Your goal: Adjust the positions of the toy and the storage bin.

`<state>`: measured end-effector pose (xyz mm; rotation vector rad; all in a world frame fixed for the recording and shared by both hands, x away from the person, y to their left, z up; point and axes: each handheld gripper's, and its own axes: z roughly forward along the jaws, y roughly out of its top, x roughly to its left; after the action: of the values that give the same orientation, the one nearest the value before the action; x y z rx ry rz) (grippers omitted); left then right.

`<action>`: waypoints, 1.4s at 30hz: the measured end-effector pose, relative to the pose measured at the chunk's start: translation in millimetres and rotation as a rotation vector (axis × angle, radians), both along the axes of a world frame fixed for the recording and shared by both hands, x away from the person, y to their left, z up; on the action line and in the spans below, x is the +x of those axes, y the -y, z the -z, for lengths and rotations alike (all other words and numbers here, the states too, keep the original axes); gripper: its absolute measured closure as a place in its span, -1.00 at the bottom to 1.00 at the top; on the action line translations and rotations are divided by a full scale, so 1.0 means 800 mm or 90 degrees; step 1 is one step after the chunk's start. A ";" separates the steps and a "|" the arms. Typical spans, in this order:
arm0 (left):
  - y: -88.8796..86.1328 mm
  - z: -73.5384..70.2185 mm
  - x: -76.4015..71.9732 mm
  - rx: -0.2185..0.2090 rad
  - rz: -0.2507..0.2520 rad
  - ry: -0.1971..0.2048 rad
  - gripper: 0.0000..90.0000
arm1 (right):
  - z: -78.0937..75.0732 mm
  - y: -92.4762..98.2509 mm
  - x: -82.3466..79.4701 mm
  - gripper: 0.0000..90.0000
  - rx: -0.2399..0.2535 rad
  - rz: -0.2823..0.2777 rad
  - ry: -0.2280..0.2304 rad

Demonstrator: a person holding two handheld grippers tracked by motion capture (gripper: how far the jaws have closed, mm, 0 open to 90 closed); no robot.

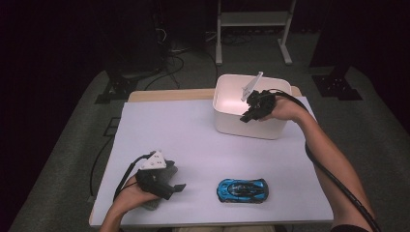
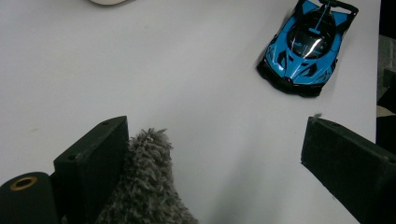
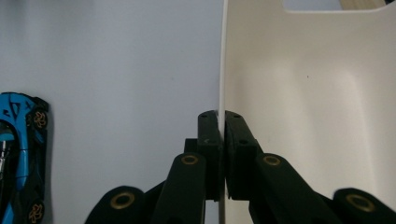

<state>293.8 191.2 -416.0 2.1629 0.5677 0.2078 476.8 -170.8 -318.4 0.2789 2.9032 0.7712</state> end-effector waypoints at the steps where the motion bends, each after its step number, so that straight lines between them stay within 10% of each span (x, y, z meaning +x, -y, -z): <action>1: 0.000 0.000 0.000 -0.002 -0.001 0.000 -0.83 | -0.003 0.000 -0.001 0.90 0.006 -0.003 0.002; 42: 0.004 0.000 0.001 -0.005 0.007 -0.004 -0.83 | -0.001 -0.002 0.004 0.91 0.016 0.013 0.005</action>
<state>294.3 188.0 -416.1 2.1596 0.5599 0.1922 480.2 -169.2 -317.8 0.3076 2.8807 0.8032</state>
